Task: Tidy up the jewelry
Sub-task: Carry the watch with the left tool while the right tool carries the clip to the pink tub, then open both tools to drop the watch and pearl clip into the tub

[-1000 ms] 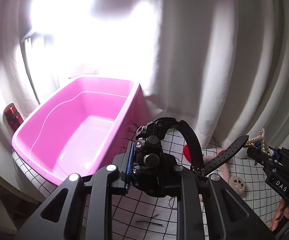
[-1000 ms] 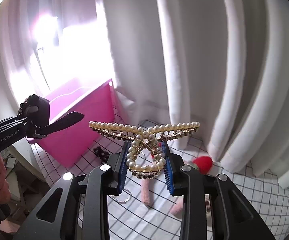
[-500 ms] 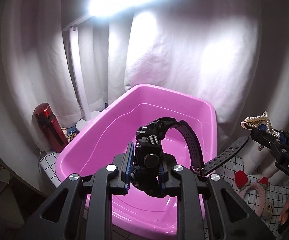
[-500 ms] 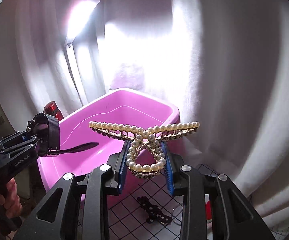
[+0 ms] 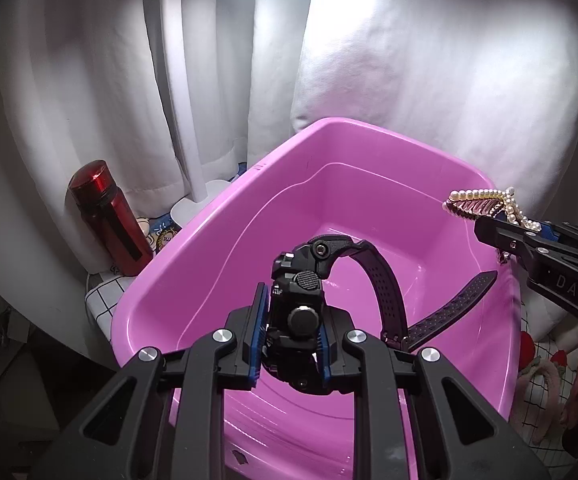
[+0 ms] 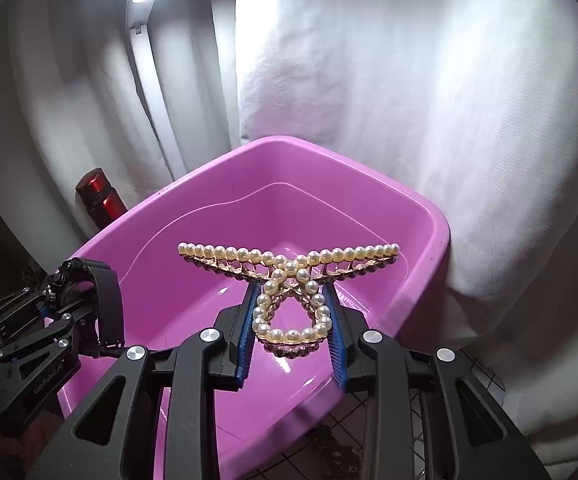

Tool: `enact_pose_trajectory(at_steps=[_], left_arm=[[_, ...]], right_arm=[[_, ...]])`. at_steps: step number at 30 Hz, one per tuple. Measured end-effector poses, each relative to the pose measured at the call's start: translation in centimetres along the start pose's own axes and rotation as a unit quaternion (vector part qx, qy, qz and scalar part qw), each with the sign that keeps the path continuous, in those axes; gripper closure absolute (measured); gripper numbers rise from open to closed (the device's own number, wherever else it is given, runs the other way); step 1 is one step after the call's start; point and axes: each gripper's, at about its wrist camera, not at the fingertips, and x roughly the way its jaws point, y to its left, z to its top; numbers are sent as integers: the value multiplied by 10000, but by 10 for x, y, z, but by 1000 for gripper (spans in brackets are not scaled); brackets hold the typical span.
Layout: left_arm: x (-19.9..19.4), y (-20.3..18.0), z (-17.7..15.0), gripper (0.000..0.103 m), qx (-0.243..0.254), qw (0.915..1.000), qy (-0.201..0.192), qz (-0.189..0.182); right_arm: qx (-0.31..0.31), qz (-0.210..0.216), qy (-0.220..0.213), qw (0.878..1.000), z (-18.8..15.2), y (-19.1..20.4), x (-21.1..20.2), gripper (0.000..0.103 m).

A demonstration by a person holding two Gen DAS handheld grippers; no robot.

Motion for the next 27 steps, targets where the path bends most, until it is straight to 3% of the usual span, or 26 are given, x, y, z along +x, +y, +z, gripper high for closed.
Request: enact_pose_trajectory(at_steps=[17, 19, 20, 21, 22, 25, 27], left_arm=[[32, 11, 0, 78, -133, 9984, 506, 201], [29, 12, 1, 68, -141, 9987, 468, 171], [27, 12, 2, 60, -137, 9988, 405, 251], [24, 12, 3, 34, -135, 9988, 324, 347], [19, 12, 4, 24, -153, 9990, 202, 380], [10, 14, 8, 16, -172, 9987, 5, 472], [7, 15, 10, 16, -183, 9988, -12, 465]], right_arm=[[-146, -299, 513, 9981, 8, 12, 53, 72], [-149, -322, 536, 9979, 10, 12, 53, 68], [-151, -362, 524, 9979, 11, 12, 52, 59], [-152, -391, 488, 9979, 12, 11, 50, 58], [-143, -408, 455, 9980, 13, 10, 48, 58], [-93, -432, 423, 9981, 13, 5, 45, 58], [-46, -430, 427, 9981, 13, 3, 44, 58]])
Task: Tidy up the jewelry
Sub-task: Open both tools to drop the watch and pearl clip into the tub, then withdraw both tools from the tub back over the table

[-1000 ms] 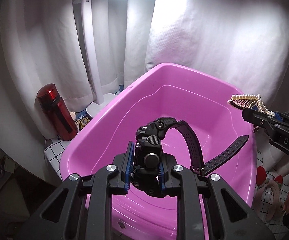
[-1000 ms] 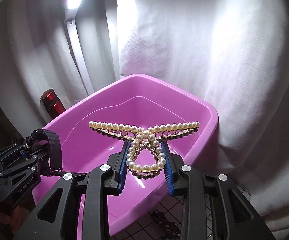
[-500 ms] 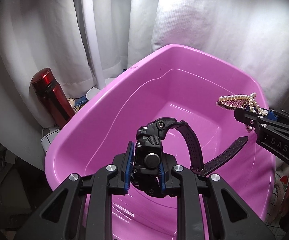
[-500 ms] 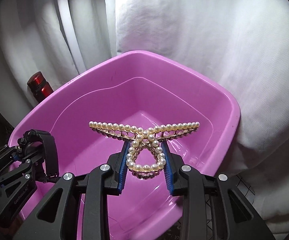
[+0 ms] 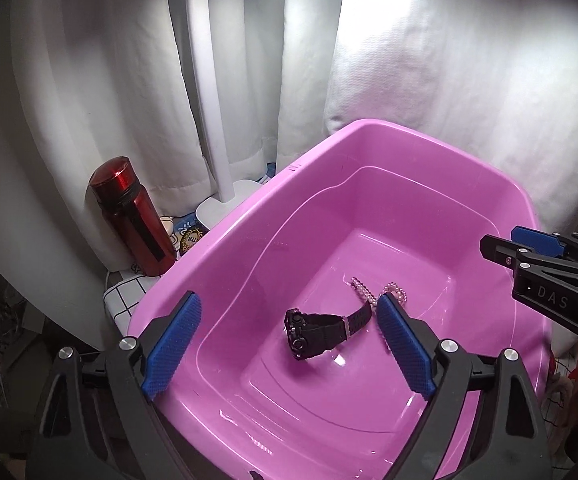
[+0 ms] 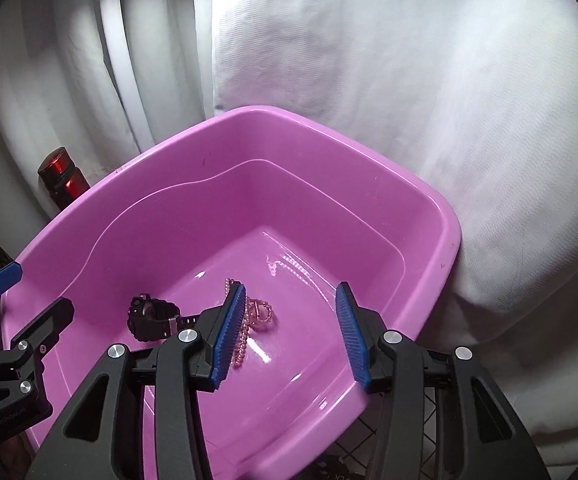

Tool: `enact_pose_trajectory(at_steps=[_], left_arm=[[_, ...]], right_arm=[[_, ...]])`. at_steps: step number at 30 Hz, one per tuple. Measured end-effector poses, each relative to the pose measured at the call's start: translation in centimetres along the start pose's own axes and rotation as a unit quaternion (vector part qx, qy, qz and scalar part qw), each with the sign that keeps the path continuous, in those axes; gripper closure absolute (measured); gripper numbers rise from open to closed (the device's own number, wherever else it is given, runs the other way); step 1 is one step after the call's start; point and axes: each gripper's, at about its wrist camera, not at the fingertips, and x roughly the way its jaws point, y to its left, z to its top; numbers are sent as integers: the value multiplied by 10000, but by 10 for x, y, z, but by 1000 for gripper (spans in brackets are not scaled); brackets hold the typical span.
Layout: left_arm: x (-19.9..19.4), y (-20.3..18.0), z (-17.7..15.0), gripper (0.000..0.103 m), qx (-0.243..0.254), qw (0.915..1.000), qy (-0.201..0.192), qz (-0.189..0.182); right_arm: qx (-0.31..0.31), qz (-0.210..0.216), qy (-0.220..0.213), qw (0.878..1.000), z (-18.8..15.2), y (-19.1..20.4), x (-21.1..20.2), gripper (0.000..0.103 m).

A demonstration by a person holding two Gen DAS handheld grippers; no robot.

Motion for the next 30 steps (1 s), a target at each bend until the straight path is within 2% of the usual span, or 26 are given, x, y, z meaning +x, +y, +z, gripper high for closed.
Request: enact_pose_trajectory(at_steps=[9, 19, 26, 28, 30], left_arm=[[-7, 3, -2, 16, -118, 9999, 114, 36], [-29, -1, -2, 15, -102, 9999, -51, -3], [-45, -7, -6, 11, -60, 9999, -103, -72], [-49, -10, -8, 9, -42, 9999, -125, -90], [-54, -13, -10, 9, -19, 9999, -134, -105]], right_arm=[[91, 64, -75, 9999, -5, -1, -11, 58], [186, 129, -175, 9996, -14, -1, -27, 56], [301, 122, -336, 9989, -26, -8, -49, 49], [349, 111, -382, 9986, -31, -11, -57, 43], [421, 122, -460, 9980, -36, -15, -66, 40]])
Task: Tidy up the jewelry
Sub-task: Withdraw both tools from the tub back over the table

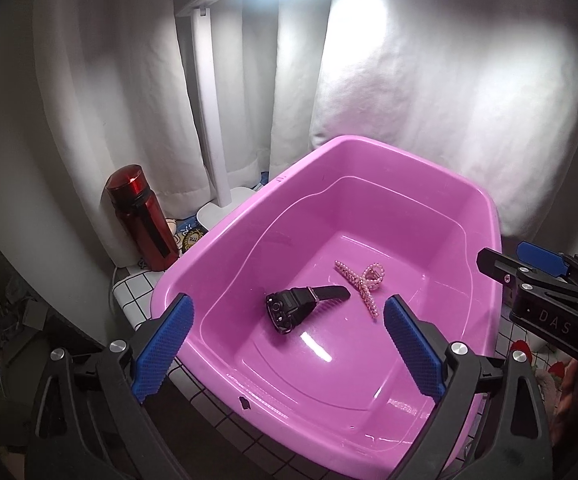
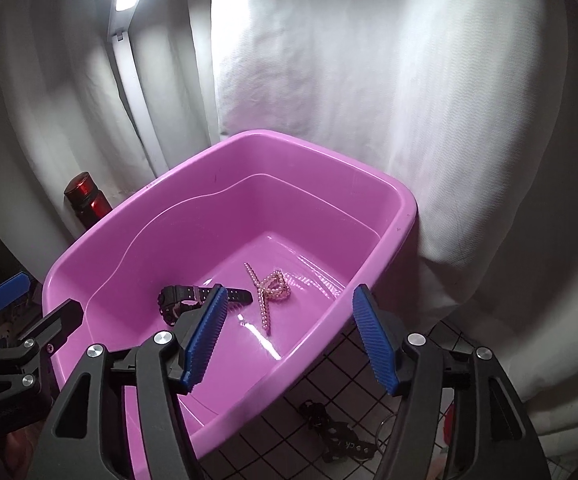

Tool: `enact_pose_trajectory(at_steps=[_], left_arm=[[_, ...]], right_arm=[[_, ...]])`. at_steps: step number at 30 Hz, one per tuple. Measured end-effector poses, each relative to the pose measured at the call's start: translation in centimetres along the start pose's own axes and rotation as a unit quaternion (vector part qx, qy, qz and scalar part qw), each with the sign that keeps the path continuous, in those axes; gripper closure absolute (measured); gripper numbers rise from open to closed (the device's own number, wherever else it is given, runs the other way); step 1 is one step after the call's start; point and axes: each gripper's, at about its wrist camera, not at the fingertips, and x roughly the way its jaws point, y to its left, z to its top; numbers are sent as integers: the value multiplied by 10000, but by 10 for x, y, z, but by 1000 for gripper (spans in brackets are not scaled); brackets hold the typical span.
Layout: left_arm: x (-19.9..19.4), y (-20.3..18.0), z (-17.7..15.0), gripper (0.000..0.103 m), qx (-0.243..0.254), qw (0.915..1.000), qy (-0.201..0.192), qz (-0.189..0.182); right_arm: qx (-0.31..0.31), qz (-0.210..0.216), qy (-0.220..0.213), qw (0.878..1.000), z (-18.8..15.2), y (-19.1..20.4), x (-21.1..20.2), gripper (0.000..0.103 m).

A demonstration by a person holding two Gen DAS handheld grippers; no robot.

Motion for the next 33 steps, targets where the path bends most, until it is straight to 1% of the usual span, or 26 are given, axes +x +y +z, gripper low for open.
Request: enact_pose_trajectory(at_steps=[3, 5, 8, 12, 16, 19, 22, 26, 31, 33], left_arm=[[-5, -4, -3, 8, 29, 10000, 12, -26], [-9, -8, -5, 8, 43, 10000, 28, -51], [-15, -13, -8, 7, 69, 9999, 26, -120], [-25, -24, -13, 7, 143, 9997, 4, -222], [-38, -37, -22, 7, 258, 9990, -29, -363], [-47, -49, -31, 7, 370, 9981, -38, -492], [-54, -62, -41, 7, 462, 9967, -3, -672], [-65, -77, -55, 7, 478, 9943, 48, -951], [-76, -96, -74, 7, 538, 9907, 95, -1245], [-80, -104, -83, 7, 605, 9896, 101, -1303]], right_arm=[[89, -13, -51, 9999, -8, -6, -12, 39], [154, -24, -80, 9998, -16, -11, -20, 36], [270, -22, -99, 9996, -29, -19, -35, 36], [446, -86, -175, 9988, -53, -36, -58, 36], [730, -233, -228, 9968, -85, -61, -86, 36], [1039, -415, -210, 9935, -113, -86, -105, 34], [1316, -644, -87, 9892, -144, -112, -122, 34], [1692, -894, 32, 9815, -180, -144, -143, 34], [2020, -1189, 117, 9721, -220, -175, -167, 34], [2120, -1260, 157, 9690, -233, -183, -174, 34]])
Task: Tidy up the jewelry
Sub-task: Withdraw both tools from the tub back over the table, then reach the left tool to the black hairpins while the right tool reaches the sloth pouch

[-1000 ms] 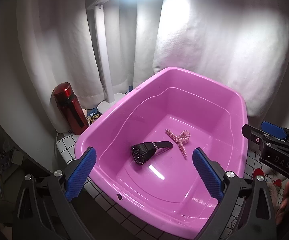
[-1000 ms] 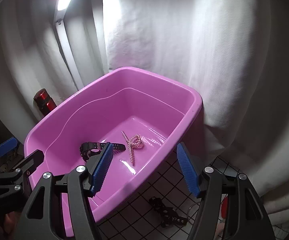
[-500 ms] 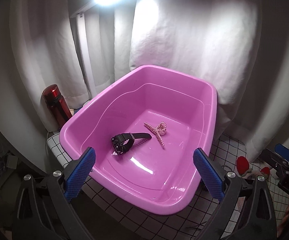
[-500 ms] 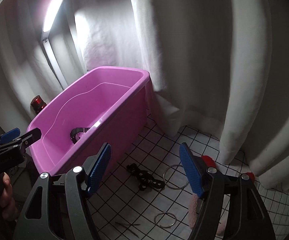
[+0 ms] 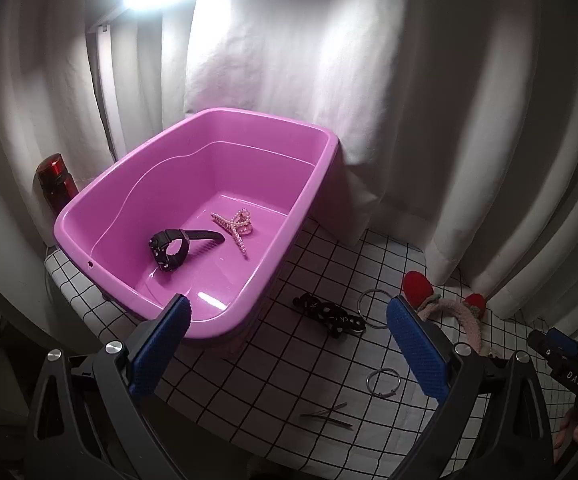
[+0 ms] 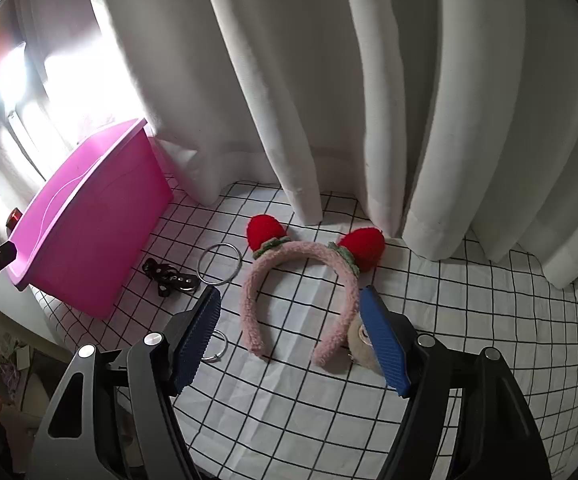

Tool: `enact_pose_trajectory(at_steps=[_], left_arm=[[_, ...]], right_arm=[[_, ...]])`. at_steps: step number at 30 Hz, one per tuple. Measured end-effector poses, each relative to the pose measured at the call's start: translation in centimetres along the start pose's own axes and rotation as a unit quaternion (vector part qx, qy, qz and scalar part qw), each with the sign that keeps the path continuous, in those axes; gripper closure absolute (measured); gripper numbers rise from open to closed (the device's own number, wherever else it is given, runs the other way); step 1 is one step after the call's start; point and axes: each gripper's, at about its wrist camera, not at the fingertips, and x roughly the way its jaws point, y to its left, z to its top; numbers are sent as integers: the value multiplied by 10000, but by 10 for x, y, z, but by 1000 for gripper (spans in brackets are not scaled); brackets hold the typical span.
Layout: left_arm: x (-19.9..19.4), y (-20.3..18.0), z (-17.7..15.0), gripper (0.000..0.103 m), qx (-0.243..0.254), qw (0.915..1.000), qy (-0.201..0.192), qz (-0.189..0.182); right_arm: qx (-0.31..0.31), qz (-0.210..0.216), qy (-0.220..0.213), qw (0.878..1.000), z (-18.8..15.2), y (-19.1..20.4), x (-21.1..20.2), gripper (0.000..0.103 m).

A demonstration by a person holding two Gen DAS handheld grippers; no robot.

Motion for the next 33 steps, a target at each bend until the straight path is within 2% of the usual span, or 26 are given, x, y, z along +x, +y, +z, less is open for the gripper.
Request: enact_pose_trajectory(at_steps=[6, 12, 18, 33], left_arm=[[6, -21, -27, 7, 107, 9997, 191, -57], [20, -31, -62, 7, 100, 9988, 476, 10], [43, -31, -99, 7, -9, 9962, 848, 212], [108, -33, -169, 7, -152, 9872, 1423, 704]], right_arm=[[274, -123, 233, 9993, -21, -37, 4, 34], [216, -234, 461, 9984, -39, -57, 20, 34], [153, -137, 702, 9973, -56, -71, 41, 34], [-193, -58, 963, 9951, -72, -87, 82, 34]])
